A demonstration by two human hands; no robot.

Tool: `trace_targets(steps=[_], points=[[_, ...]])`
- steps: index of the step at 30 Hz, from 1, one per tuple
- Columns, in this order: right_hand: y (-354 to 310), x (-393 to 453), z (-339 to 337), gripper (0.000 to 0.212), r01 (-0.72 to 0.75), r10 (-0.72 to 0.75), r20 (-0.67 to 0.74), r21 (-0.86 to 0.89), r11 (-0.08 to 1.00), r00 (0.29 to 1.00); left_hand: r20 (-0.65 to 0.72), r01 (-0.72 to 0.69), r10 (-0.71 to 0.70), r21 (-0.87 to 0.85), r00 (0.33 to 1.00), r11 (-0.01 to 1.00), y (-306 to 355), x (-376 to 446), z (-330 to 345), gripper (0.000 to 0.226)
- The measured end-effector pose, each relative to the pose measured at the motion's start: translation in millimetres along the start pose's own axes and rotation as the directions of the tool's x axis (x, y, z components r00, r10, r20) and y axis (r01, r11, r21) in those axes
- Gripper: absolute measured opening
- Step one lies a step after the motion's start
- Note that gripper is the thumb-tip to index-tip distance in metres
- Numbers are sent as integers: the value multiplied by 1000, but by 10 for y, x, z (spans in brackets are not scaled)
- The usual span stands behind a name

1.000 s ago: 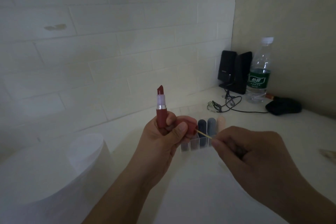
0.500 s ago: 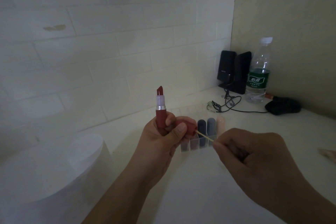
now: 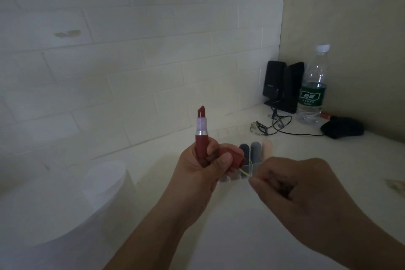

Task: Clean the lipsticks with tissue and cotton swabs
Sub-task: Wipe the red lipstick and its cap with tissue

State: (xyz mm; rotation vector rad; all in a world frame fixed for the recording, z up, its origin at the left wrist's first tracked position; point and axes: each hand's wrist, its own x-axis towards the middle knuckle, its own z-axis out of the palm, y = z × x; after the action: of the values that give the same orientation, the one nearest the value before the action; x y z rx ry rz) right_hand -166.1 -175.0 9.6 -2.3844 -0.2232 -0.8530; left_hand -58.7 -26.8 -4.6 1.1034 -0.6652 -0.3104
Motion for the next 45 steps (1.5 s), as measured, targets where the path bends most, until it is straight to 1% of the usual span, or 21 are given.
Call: trace_targets(steps=[2,4,6,7,9,11,12,16,19,21,23,26,28,30,34,38,41,43,45], points=[[-9,18,-16,21,-27,28,-9,89,996,1000,-1,-6,6,13,1000,1000,1,4,-7,18],[3,30,-8,19,-82,91,-56,146,986,994,2,-3,3,50,1000,999,3,10,-4,21],[19,33,24,20,-118,131,-91,128,985,987,1,5,-5,91,1000,996,1,7,3,26],[22,32,42,21,-126,136,-90,107,986,987,-1,3,-3,95,1000,995,-2,5,6,24],[5,30,61,22,-141,146,-46,98,985,988,-4,-1,2,88,1000,996,-3,2,6,21],[-19,43,52,21,-149,150,5,140,979,989,11,-4,3,79,1000,997,0,1,-2,24],[-25,55,41,21,-152,153,8,161,975,988,26,-9,7,80,1000,997,2,1,-4,26],[10,85,13,19,-186,197,-48,172,967,979,69,-24,17,100,997,995,10,-1,20,20],[-13,64,23,21,-189,190,8,169,967,982,84,-32,21,124,996,992,3,-7,37,19],[-42,65,25,21,-198,192,48,220,955,980,100,-33,21,118,995,993,7,-13,43,20],[-24,75,25,19,-192,194,15,230,954,981,99,-39,27,121,995,992,3,-10,43,25],[4,69,44,20,-191,203,-49,178,965,978,78,-31,21,134,997,990,-4,-9,55,23],[-22,61,68,21,-201,207,-16,163,966,978,68,-22,13,135,998,991,-11,-3,52,27],[-53,72,78,21,-203,203,21,184,962,979,62,-15,7,143,998,990,-15,2,34,29],[-18,103,52,20,-213,224,-28,216,953,974,64,-22,15,126,998,992,-15,8,24,21],[-85,89,39,22,-239,236,45,262,935,971,66,-21,14,110,998,994,-16,7,31,22],[-59,105,33,21,-257,268,4,299,919,963,69,-22,14,113,998,993,-18,4,34,23],[-28,99,46,21,-266,277,-5,269,926,961,71,-23,16,103,997,994,-18,7,47,23],[-35,85,64,23,-255,255,34,250,934,966,70,-21,14,91,997,996,-11,8,49,22]])
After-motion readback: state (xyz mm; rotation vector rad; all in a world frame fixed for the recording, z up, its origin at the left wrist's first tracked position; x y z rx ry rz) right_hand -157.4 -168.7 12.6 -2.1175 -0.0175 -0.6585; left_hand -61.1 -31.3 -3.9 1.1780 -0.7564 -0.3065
